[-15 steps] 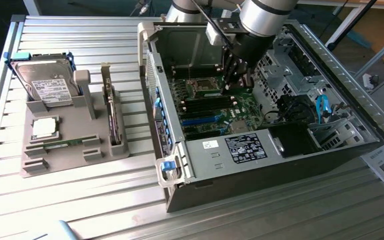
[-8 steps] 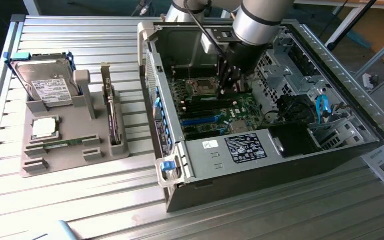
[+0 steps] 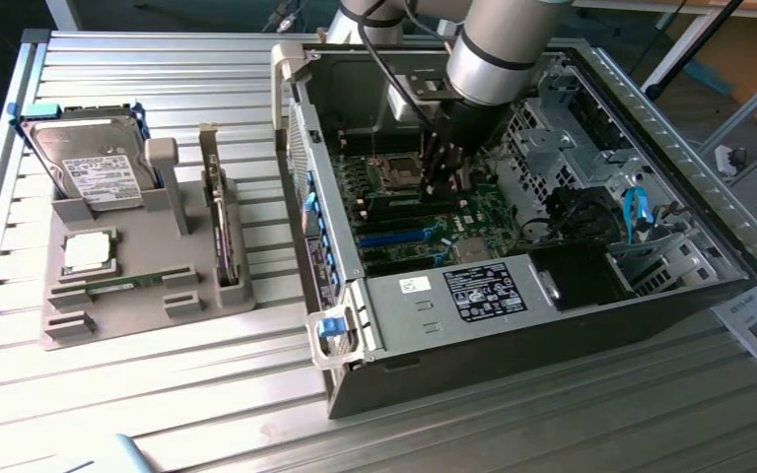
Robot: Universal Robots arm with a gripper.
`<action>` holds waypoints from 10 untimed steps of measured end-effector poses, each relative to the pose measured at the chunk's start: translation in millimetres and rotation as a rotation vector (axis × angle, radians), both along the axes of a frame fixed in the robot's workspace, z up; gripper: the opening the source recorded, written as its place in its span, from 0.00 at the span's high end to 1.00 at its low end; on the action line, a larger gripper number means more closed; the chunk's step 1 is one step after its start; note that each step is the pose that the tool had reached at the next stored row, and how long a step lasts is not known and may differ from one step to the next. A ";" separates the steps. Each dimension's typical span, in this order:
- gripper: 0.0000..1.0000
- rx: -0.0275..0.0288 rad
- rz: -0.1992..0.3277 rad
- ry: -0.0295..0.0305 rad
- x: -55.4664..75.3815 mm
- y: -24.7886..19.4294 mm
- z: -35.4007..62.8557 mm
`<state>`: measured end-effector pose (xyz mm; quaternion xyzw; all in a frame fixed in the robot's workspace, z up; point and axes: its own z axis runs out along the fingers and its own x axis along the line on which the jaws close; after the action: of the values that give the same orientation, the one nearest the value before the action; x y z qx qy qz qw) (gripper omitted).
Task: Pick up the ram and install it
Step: 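Insert the ram into the slot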
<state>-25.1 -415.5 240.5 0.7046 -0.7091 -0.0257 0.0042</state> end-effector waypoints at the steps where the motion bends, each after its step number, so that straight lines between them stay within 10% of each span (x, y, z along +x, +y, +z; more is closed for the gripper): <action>1: 0.87 0.0000 0.000 0.0000 0.0 0.0 -0.8; 10: 0.87 0.0001 0.000 0.0001 0.0 0.0 -4.1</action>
<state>-25.1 -415.4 236.4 0.7046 -0.7091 -0.0257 0.0042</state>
